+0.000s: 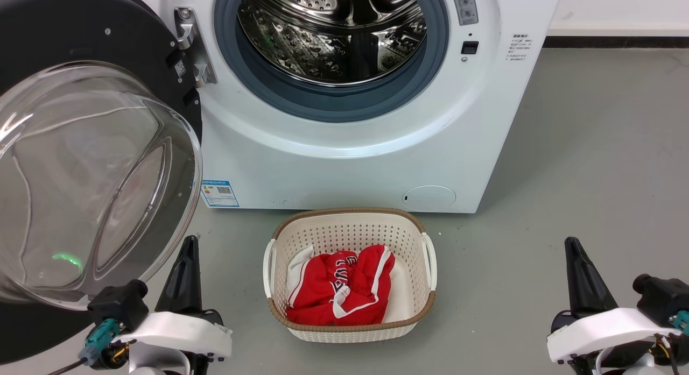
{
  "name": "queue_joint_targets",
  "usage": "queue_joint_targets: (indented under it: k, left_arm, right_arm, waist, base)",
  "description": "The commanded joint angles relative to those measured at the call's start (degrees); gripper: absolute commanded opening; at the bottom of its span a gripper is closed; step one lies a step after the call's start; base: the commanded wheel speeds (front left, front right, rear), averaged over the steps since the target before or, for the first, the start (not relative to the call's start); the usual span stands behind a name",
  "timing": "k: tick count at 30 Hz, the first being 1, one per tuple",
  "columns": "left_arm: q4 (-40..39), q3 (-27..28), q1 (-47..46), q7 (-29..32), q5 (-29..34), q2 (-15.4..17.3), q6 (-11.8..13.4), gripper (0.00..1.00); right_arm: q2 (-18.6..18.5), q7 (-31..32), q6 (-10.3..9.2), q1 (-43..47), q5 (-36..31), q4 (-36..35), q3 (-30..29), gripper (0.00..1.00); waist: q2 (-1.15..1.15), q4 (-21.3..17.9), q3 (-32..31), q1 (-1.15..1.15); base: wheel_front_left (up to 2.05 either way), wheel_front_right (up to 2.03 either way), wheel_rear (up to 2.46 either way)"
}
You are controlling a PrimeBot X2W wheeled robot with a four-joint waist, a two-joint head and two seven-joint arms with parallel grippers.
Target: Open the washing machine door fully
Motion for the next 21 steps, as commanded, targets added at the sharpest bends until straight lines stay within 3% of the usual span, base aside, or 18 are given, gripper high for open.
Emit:
queue_joint_targets:
  k: [1,21]
  left_arm:
    - [-0.6,0.4,-1.3,0.5,-2.5,0.2,-0.3,0.0]
    - [0.5,1.6,-1.7,5.1,-21.5,-0.4,-0.8,0.0]
  right_arm:
    - [0.0,0.3,0.0,-1.3,2.6,-0.6,-0.2,0.0]
    - [0.0,4.2,-0.01,-2.3,22.3,0.9,-0.9,0.0]
  waist:
    - [0.0,0.0,0.0,0.0]
    - [0.0,-0.3,-0.6,0.0]
  base:
    - [0.0,0.0,0.0]
    - [0.0,0.0,0.0]
